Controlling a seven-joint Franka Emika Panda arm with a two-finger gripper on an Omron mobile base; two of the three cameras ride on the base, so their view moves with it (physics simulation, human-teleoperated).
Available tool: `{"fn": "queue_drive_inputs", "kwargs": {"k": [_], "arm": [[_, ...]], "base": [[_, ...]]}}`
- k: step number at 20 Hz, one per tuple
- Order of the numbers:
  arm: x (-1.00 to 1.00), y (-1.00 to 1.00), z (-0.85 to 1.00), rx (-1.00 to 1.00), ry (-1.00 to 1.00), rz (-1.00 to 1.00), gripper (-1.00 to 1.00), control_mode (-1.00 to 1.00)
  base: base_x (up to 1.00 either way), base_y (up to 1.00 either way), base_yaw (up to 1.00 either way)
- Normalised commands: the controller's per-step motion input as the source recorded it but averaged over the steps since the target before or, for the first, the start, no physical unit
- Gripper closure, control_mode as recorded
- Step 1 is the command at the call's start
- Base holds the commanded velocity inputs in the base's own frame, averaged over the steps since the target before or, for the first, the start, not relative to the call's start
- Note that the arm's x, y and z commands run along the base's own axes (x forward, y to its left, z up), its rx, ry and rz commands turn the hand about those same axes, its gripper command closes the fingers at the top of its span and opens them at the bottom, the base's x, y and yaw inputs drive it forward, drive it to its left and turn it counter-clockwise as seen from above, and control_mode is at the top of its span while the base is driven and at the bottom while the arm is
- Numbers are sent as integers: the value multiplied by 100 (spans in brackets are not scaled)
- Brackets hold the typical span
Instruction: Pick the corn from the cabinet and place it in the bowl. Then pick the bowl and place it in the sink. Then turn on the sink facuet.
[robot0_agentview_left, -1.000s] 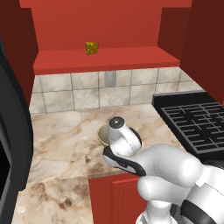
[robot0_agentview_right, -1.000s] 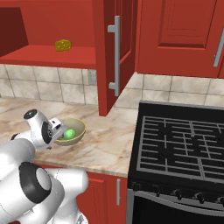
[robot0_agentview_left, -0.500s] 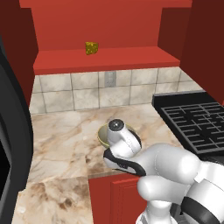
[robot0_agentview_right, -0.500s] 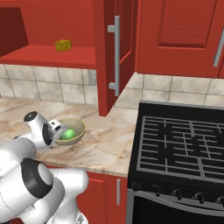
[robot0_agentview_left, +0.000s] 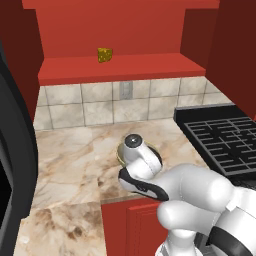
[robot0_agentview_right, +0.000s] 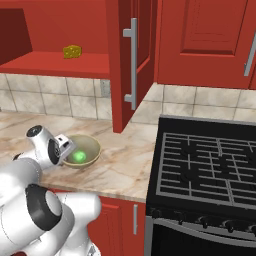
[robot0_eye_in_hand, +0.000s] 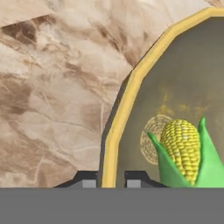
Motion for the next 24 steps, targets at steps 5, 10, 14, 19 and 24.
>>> {"fn": "queue_drive_inputs", "kwargs": {"k": [5, 10, 14, 19, 24], "arm": [[-36, -16, 80, 0, -1, 8, 100, -100], [-49, -19, 77, 0, 0, 16, 100, -100], [-47, -13, 56, -2, 0, 25, 100, -100], [-56, -5, 46, -10, 0, 29, 100, -100], [-39, -17, 40, -12, 0, 19, 100, -100]], "base": [[0, 0, 0], [0, 0, 0], [0, 0, 0], [0, 0, 0], [0, 0, 0]]}}
